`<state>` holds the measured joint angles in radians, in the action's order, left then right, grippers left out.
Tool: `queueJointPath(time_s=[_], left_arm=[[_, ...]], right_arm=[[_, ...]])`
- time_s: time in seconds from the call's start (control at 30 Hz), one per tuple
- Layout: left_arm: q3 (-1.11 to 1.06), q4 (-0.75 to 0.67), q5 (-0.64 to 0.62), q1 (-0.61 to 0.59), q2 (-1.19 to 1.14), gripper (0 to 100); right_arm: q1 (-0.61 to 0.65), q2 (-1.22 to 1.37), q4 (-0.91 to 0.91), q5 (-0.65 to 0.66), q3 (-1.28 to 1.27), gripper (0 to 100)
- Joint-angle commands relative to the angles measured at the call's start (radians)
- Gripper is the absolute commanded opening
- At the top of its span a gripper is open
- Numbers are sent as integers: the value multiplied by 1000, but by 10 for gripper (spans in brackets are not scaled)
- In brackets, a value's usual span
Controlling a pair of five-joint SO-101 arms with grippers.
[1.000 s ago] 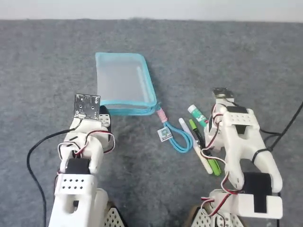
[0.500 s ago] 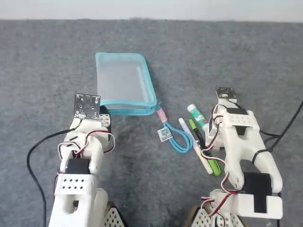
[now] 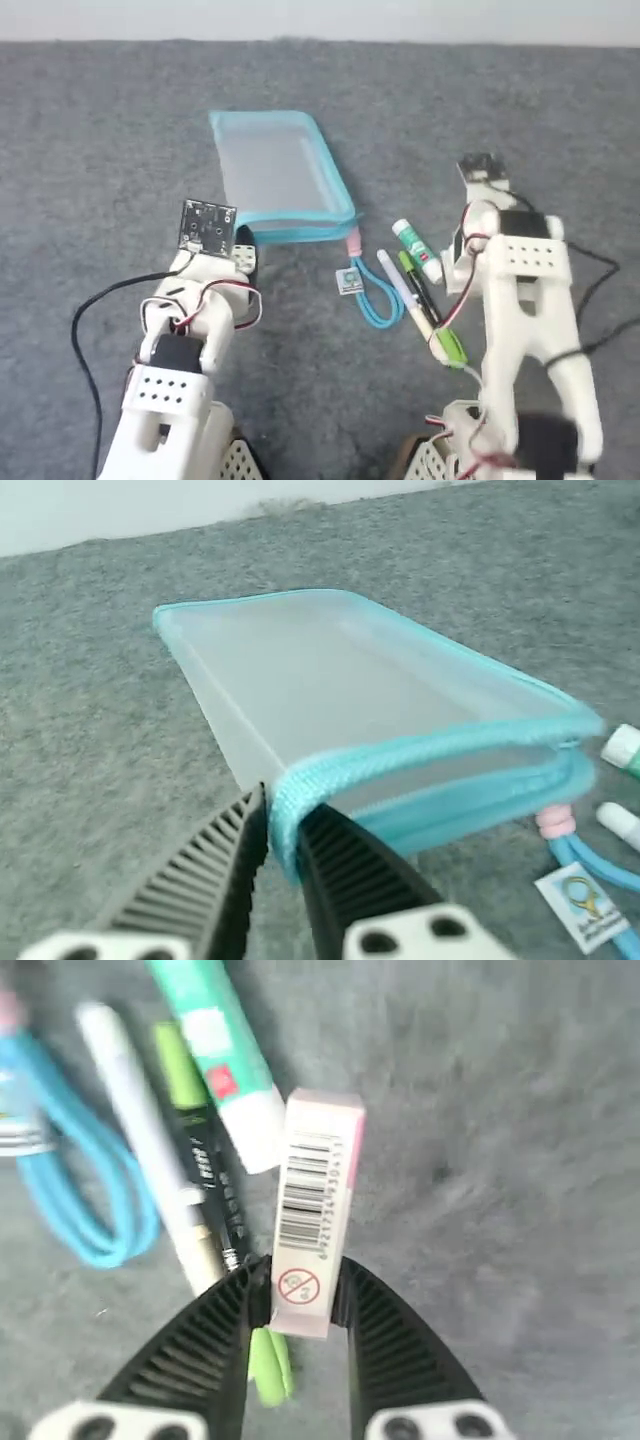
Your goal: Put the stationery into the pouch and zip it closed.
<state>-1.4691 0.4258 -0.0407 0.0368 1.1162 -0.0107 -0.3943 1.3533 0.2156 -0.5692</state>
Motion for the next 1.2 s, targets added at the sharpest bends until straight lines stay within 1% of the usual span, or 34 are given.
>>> queueJointPath(time_s=[0.0, 0.13, 0.3, 0.43, 0.6, 0.77, 0.9, 0.97, 1.07, 1.17], left_arm=[[12, -29, -34, 37, 15, 11], [12, -29, -34, 71, 15, 11], [10, -28, -29, 74, 15, 11], [10, -28, -28, 75, 15, 11], [10, -28, -26, 101, 15, 11], [10, -25, -25, 143, 15, 11], [-13, -29, 25, 167, 23, 11], [-16, -29, 29, 178, 23, 11], [-16, -29, 29, 180, 23, 11], [-16, -29, 29, 180, 23, 11]], right_arm=[[96, -137, 134, 89, 147, 7], [268, -168, 211, 101, 196, 7], [479, -153, 213, 103, 198, 7], [575, -71, 208, 95, 203, 7], [584, 73, 145, 91, 232, 7], [582, 203, 147, 14, 374, 7], [582, 311, 214, -40, 534, 7], [581, 366, 248, -55, 611, 7], [545, 449, 285, -80, 712, 7], [478, 533, 295, -106, 804, 7]])
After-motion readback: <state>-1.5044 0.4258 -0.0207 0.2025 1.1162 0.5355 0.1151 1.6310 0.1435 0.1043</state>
